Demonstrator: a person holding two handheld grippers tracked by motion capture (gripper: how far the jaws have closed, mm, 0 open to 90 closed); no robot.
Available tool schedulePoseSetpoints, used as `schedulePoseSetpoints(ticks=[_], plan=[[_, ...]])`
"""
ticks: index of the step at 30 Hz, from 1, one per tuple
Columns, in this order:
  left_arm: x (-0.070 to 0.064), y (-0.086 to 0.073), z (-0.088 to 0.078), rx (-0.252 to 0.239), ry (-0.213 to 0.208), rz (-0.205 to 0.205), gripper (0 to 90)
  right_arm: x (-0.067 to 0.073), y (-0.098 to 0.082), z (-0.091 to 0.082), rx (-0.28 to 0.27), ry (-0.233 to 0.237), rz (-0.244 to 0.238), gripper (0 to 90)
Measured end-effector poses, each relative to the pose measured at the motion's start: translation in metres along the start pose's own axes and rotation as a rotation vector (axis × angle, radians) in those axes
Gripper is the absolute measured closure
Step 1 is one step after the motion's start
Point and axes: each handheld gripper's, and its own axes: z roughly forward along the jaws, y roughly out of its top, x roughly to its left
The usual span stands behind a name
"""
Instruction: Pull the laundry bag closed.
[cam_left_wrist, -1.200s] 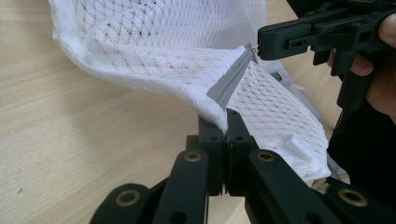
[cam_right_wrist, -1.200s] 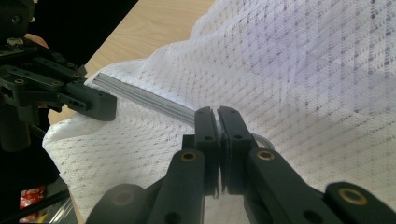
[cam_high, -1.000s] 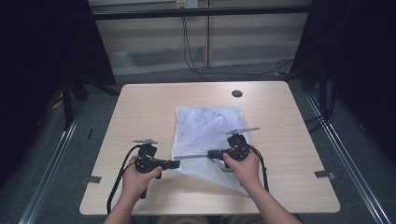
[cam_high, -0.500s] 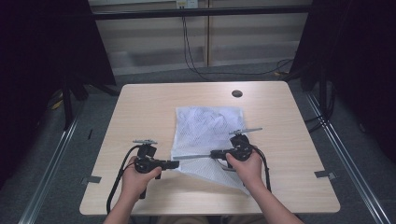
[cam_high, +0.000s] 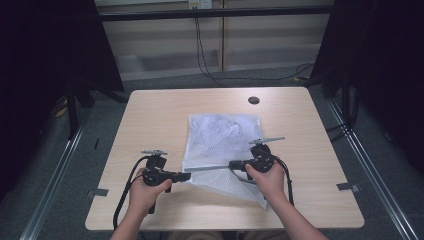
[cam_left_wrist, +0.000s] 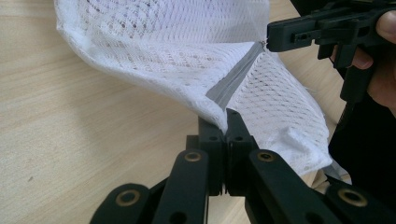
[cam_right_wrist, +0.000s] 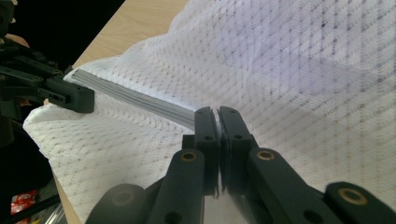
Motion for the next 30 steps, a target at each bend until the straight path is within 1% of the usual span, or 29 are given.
schedulePoseSetpoints(ticks=[4, 15, 17, 20, 23, 24, 26, 27, 29, 30], plan=[[0.0001, -0.0005, -0.0003, 0.003, -0.004, 0.001, 88.6, -0.0019, 0.0000, -0.0021, 0.000, 0.003, 0.004, 87.5], [-0.0004, -0.0013, -0.0013, -0.004, -0.002, -0.006, 88.6, -0.0011, -0.0010, -0.0031, 0.002, 0.010, 0.001, 87.5], [-0.0004, -0.0017, -0.0019, -0.001, -0.005, -0.008, 88.7, -0.0011, -0.0012, -0.0038, -0.001, 0.002, -0.006, 87.5], [-0.0003, -0.0021, -0.0018, 0.002, 0.000, -0.002, 88.7, -0.0010, -0.0014, -0.0042, -0.003, 0.004, -0.006, 87.5], [-0.0010, -0.0023, -0.0020, 0.008, -0.008, -0.004, 88.7, -0.0011, -0.0016, -0.0043, -0.002, 0.004, -0.006, 87.6], [-0.0011, -0.0023, -0.0019, 0.006, -0.004, 0.002, 88.7, -0.0013, -0.0017, -0.0043, 0.000, 0.004, -0.006, 87.5], [-0.0020, -0.0028, -0.0014, 0.003, -0.004, -0.006, 88.7, -0.0018, -0.0020, -0.0043, 0.006, 0.006, 0.001, 87.6], [-0.0017, -0.0028, -0.0016, 0.005, 0.003, -0.001, 88.7, -0.0022, -0.0022, -0.0043, 0.006, 0.009, 0.002, 87.5], [-0.0005, -0.0029, -0.0031, 0.002, 0.003, -0.005, 88.7, -0.0037, -0.0025, -0.0052, 0.005, -0.007, -0.005, 87.5], [0.0002, -0.0032, -0.0038, 0.000, 0.007, -0.005, 88.7, -0.0049, -0.0027, -0.0063, 0.005, -0.006, 0.002, 87.6]])
